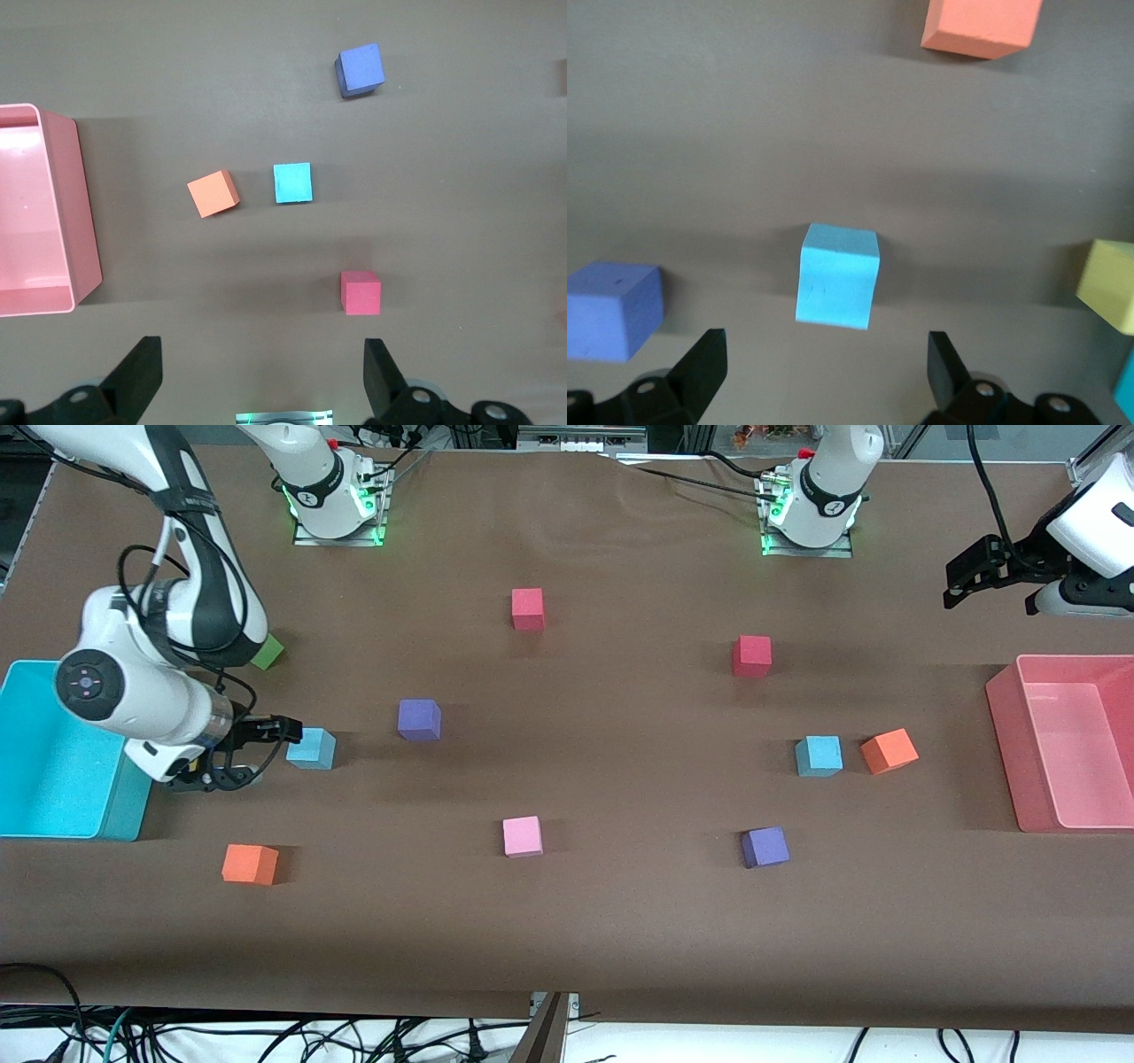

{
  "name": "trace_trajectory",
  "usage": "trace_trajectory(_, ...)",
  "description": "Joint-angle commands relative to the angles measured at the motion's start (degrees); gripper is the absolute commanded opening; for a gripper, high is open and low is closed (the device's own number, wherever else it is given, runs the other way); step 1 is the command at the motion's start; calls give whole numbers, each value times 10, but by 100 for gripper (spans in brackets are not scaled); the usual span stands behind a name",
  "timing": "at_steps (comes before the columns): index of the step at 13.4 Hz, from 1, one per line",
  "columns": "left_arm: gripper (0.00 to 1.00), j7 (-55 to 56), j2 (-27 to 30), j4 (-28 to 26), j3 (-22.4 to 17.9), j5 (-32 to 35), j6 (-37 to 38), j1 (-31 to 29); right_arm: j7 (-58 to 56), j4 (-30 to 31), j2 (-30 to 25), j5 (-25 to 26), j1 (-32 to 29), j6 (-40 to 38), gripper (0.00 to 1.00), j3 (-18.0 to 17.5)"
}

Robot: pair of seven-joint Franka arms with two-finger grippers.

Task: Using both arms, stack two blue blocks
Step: 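Lower the right gripper and close it on the light blue cube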

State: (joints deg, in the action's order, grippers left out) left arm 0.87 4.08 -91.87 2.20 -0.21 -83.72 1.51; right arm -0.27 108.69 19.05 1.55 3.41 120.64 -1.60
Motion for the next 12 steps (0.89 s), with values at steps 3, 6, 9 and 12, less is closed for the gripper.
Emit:
trace_trajectory(3, 100, 3, 6, -8, 1, 15, -5, 0, 17, 78, 5, 1, 1, 90, 100, -1)
trace_trajectory(6, 100, 3, 6, -8, 1, 15, -5, 0, 17, 75, 34, 1, 0, 115, 100, -1)
trace_trajectory(9, 100, 3, 6, -8, 1, 15, -4, 0, 17, 74, 66, 1, 0, 138, 100, -1)
trace_trajectory(12, 100, 3, 6, -8, 1, 15, -4, 0, 6, 73, 79, 1, -4, 132, 99, -1)
